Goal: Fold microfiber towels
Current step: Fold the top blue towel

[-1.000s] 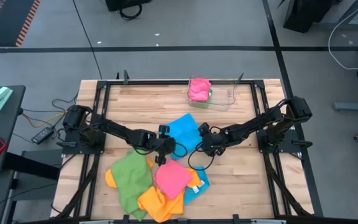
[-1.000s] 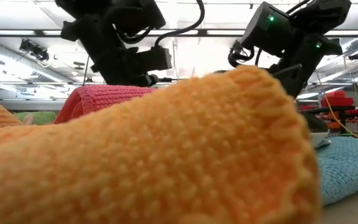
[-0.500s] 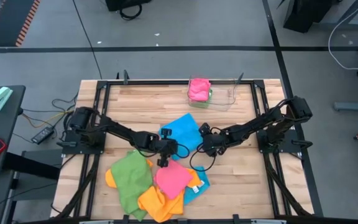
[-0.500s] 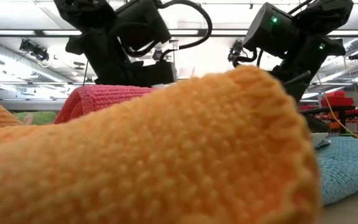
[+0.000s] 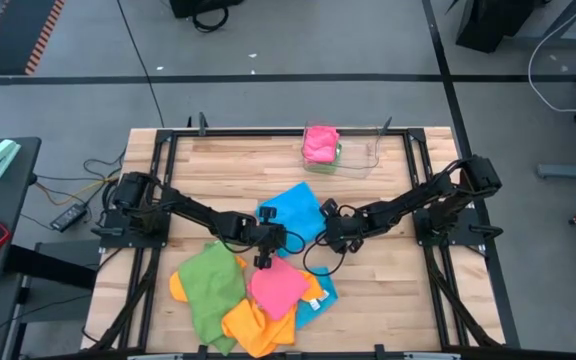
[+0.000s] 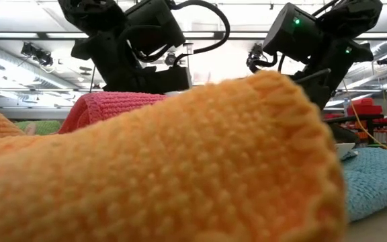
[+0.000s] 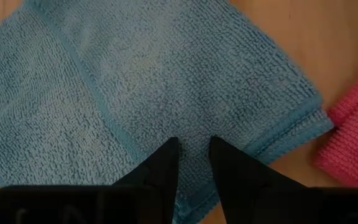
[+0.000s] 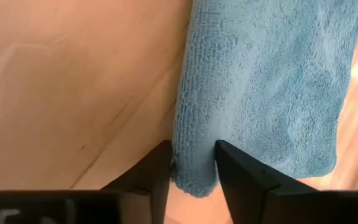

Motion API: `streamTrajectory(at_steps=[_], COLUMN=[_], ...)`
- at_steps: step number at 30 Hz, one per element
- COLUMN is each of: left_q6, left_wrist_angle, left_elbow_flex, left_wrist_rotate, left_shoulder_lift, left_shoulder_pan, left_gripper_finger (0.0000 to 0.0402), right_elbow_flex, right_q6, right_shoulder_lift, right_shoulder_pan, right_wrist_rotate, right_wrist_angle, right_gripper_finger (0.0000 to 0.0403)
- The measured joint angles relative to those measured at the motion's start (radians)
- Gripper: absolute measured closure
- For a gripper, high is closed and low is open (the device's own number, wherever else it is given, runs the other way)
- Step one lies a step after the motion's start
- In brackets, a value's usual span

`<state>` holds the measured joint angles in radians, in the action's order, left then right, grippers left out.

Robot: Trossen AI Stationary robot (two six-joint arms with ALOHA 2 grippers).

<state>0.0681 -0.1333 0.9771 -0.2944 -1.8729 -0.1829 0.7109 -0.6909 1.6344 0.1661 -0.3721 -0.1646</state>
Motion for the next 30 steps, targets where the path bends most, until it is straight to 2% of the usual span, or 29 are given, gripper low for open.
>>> streamTrajectory(at_steps=[8, 14, 18, 21, 26, 30], left_q6=[-0.005, -0.005, -0.016, -0.096, -0.162, -0.190], left_wrist_angle=[0.005, -0.001, -0.017, 0.003, -0.008, 0.004], left_elbow_flex=[-0.001, -0.003, -0.007, -0.005, -0.005, -0.005], left_wrist_rotate=[0.001, 0.002, 0.011, 0.002, -0.078, -0.085], left_shoulder_lift=[-0.001, 0.012, 0.067, 0.100, 0.132, 0.160], left_shoulder_pan=[0.000, -0.009, -0.032, -0.047, -0.067, -0.080], left_gripper_finger=[0.0297, 0.0281, 0.0272, 0.0263, 0.0226, 0.0188], right_elbow_flex=[0.000, 0.008, 0.083, 0.161, 0.280, 0.310], right_q6=[0.059, 0.146, 0.279, 0.403, 0.597, 0.704], right_shoulder_lift=[0.000, 0.000, 0.000, -0.001, -0.002, -0.002], right_shoulder_pan=[0.000, 0.001, 0.000, 0.000, -0.013, -0.037], right_wrist_rotate=[0.008, 0.014, 0.059, 0.102, 0.167, 0.234], right_wrist_angle=[0.000, -0.020, -0.152, -0.246, -0.385, -0.413], right_gripper_finger=[0.0359, 0.0365, 0.0365, 0.0365, 0.0365, 0.0365])
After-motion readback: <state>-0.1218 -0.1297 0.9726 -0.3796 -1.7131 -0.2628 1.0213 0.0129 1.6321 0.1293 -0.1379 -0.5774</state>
